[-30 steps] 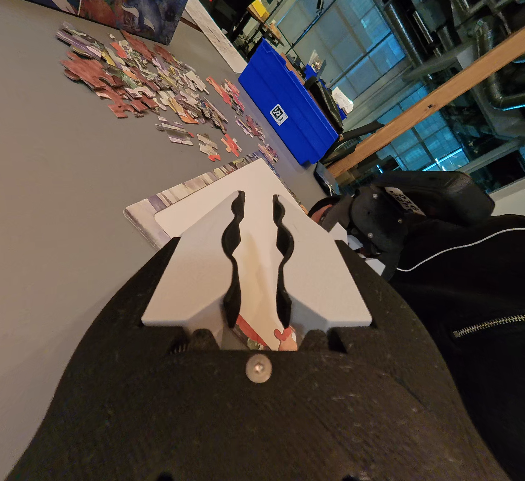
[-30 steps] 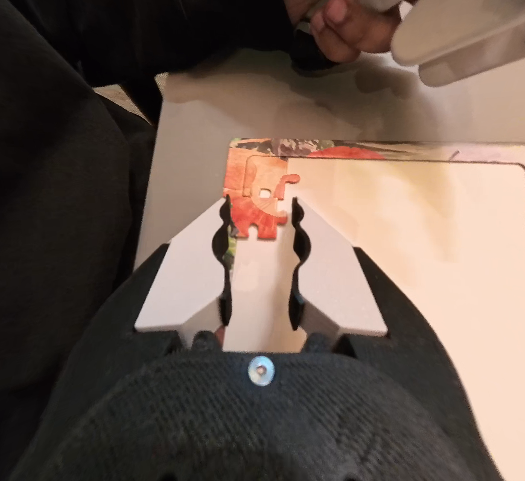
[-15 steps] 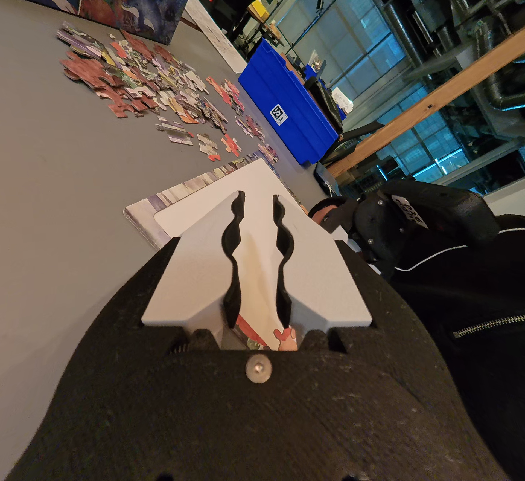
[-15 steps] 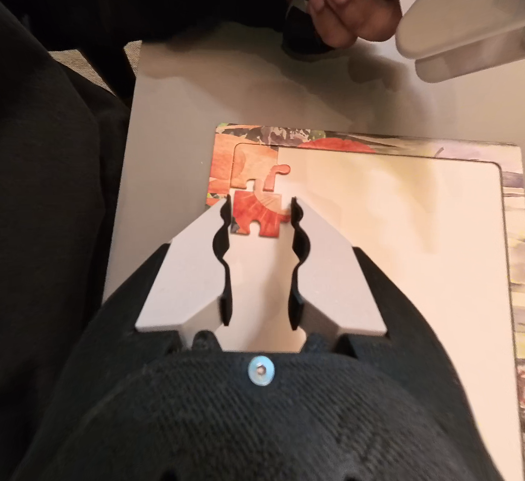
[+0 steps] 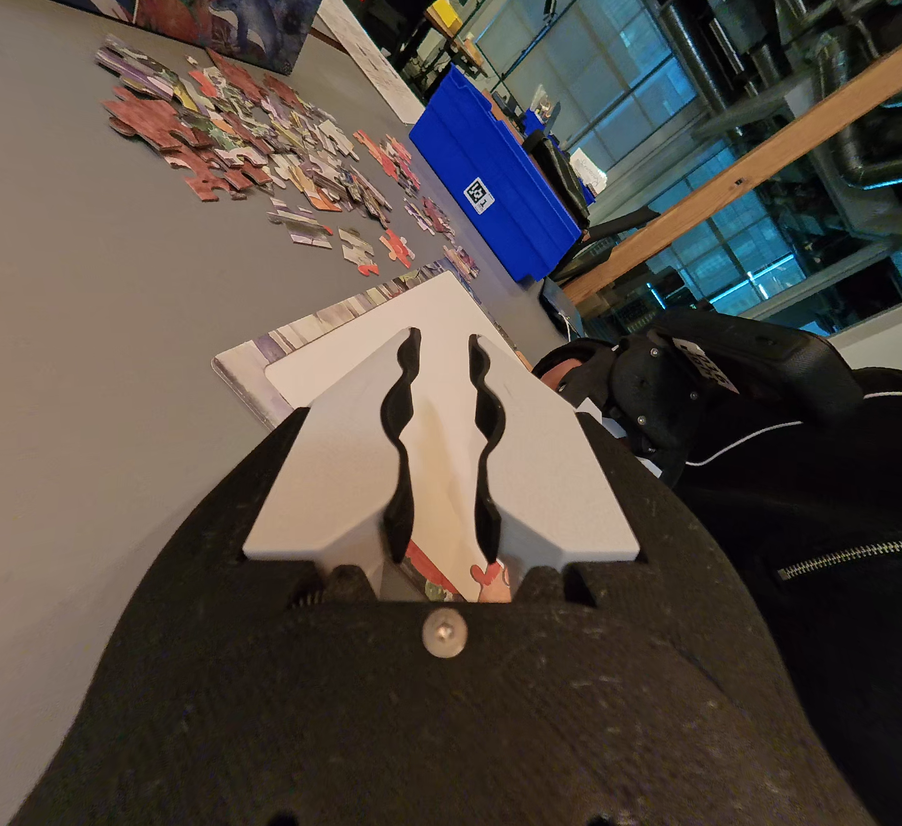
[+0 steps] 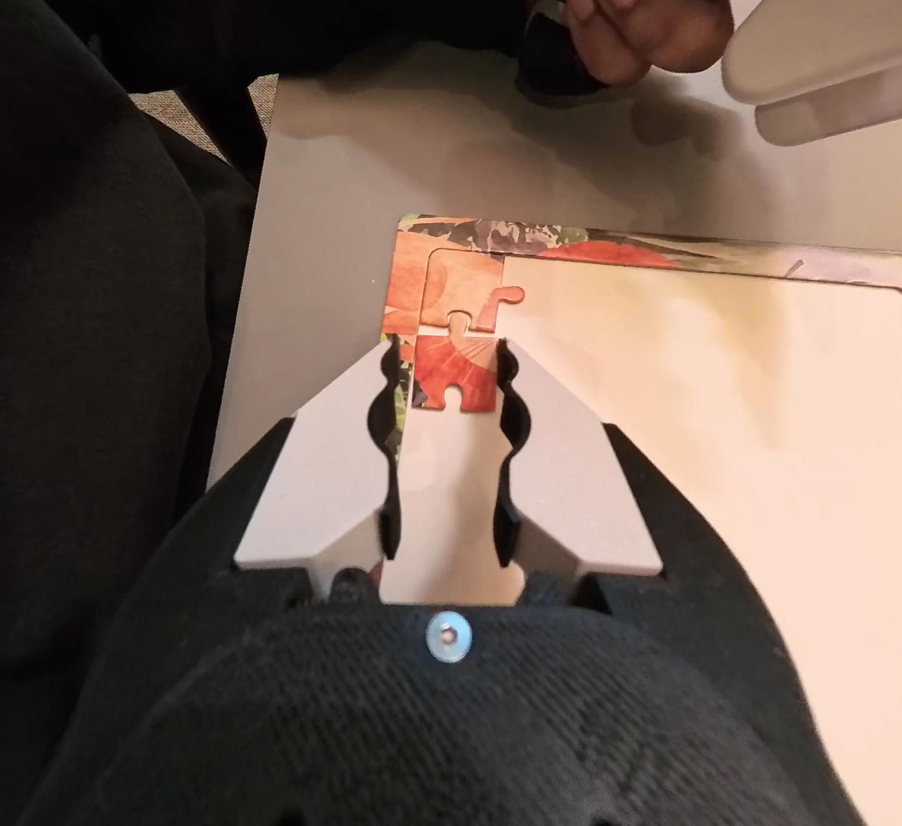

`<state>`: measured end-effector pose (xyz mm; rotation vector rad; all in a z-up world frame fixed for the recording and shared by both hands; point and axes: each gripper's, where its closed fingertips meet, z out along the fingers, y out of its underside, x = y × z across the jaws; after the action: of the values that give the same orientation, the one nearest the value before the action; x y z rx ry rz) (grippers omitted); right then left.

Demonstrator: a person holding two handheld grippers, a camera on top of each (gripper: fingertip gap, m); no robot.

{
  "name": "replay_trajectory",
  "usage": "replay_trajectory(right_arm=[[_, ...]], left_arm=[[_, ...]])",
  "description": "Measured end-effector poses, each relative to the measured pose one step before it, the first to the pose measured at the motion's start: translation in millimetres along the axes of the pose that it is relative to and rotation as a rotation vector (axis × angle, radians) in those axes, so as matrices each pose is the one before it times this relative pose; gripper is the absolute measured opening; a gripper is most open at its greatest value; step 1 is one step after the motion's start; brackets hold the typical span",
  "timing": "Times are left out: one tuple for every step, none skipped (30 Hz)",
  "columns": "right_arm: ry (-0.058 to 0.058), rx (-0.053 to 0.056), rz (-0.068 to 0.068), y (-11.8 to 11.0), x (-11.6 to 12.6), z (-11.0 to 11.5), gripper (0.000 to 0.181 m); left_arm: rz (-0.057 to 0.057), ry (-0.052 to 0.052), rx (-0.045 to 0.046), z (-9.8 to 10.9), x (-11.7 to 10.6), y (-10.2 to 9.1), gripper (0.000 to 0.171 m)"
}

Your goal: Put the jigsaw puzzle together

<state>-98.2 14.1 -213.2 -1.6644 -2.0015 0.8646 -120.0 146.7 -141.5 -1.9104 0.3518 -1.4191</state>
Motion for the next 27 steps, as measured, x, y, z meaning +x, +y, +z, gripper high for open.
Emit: replay_trajectory(right_arm=[[0.0031, 0.0014, 0.0011, -0.26, 0.47, 0.14, 0.038], [-0.0002, 0.0017, 0.0001, -0.25, -0.10, 0.28, 0.039], [-0.0015, 0.0010, -0.0007, -0.07, -0.18, 0.01, 0.040], [0.0017, 0.0002, -0.0010, -0.02, 0.28, -0.13, 0.041], [0.0039, -0.0018, -0.0034, 0.26, 0.73, -0.41, 0.042], [0.0052, -0.0017, -0.0049, 0.28, 1.12, -0.86, 0.043], [0.0058, -0.0001, -0.0038, 0.13, 1.38, -1.51, 0.043], [0.0030, 0.0020, -0.0016, 0.01, 1.42, -1.98, 0.042], [-0.0017, 0.0040, 0.0022, 0.02, 1.07, -2.43, 0.041], [-0.0049, 0.0052, 0.0066, 0.01, 1.14, -2.73, 0.040], [-0.0072, 0.0061, 0.0093, 0.05, 1.12, -2.64, 0.037], [-0.0095, 0.0056, 0.0109, 0.36, 0.90, -2.46, 0.036], [-0.0113, 0.0032, 0.0124, 0.78, 0.77, -1.99, 0.035], [-0.0117, 0.0009, 0.0128, 1.31, 0.42, -1.41, 0.033], [-0.0078, -0.0002, 0.0116, 1.40, 0.83, -1.17, 0.031], [-0.0024, -0.0029, 0.0080, 1.42, 1.24, -0.93, 0.030], [0.0023, -0.0061, 0.0017, 1.75, 1.39, -0.86, 0.028], [0.0066, -0.0086, -0.0047, 2.07, 1.81, -0.73, 0.026], [0.0090, -0.0104, -0.0079, 2.44, 2.07, -0.77, 0.023], [0.0065, -0.0111, -0.0073, 2.73, 1.73, -0.44, 0.019], [-0.0011, -0.0100, -0.0041, 2.58, 0.70, -0.11, 0.015], [-0.0088, -0.0074, -0.0004, 2.07, -0.46, 0.32, 0.012], [-0.0129, -0.0049, 0.0016, 1.43, -1.16, 0.47, 0.009], [-0.0148, -0.0026, 0.0015, 0.93, -1.78, 0.70, 0.007], [-0.0130, 0.0002, 0.0002, 0.20, -1.89, 0.62, 0.006], [-0.0120, 0.0008, -0.0020, -0.11, -1.93, 0.53, 0.004], [-0.0124, -0.0021, -0.0033, 0.19, -2.33, 0.52, 0.004]], left_arm=[[0.0000, 0.0005, 0.00044, -0.06, 0.04, -0.08, 0.019], [-0.0003, -0.0003, 0.00010, 0.06, -0.16, -0.02, 0.019], [0.0001, 0.0000, -0.00017, -0.01, 0.00, 0.02, 0.019], [0.0002, 0.0000, 0.00052, -0.11, 0.08, -0.09, 0.019], [-0.0001, 0.0001, -0.00031, 0.11, -0.01, -0.01, 0.019], [0.0000, 0.0002, -0.00023, -0.02, 0.02, 0.03, 0.019], [-0.0001, 0.0001, 0.00049, -0.10, 0.04, -0.02, 0.019], [0.0002, 0.0005, 0.00006, 0.00, 0.06, -0.01, 0.019], [0.0000, -0.0006, 0.00008, 0.01, -0.07, -0.01, 0.019], [-0.0004, 0.0005, 0.00041, -0.06, 0.06, -0.08, 0.019], [-0.0001, 0.0011, 0.00059, -0.10, 0.26, -0.10, 0.019], [-0.0001, -0.0005, 0.00012, 0.01, -0.06, -0.02, 0.019], [-0.0001, 0.0004, -0.00007, 0.00, 0.06, 0.01, 0.019], [-0.0001, 0.0008, 0.00011, 0.01, 0.12, -0.02, 0.019], [0.0001, 0.0000, -0.00057, 0.05, 0.02, 0.10, 0.019], [0.0004, -0.0002, -0.00052, 0.05, -0.01, 0.09, 0.019], [-0.0001, -0.0001, 0.00010, -0.03, 0.06, 0.06, 0.019], [-0.0001, 0.0005, -0.00002, -0.09, 0.05, -0.02, 0.019], [0.0001, -0.0002, 0.00039, -0.06, -0.07, -0.07, 0.019], [-0.0002, -0.0001, 0.00053, -0.09, 0.02, -0.02, 0.019], [0.0000, 0.0008, 0.00028, 0.01, 0.19, -0.11, 0.019], [-0.0001, 0.0000, 0.00005, 0.00, 0.00, -0.01, 0.019], [0.0002, 0.0006, -0.00018, -0.06, 0.21, 0.03, 0.019], [0.0004, 0.0003, -0.00022, 0.08, 0.06, 0.05, 0.019], [0.0004, 0.0000, -0.00045, 0.01, 0.14, 0.08, 0.019], [0.0002, 0.0003, -0.00033, 0.03, 0.12, 0.14, 0.019], [-0.0004, 0.0001, -0.00094, 0.08, -0.06, 0.15, 0.019]])
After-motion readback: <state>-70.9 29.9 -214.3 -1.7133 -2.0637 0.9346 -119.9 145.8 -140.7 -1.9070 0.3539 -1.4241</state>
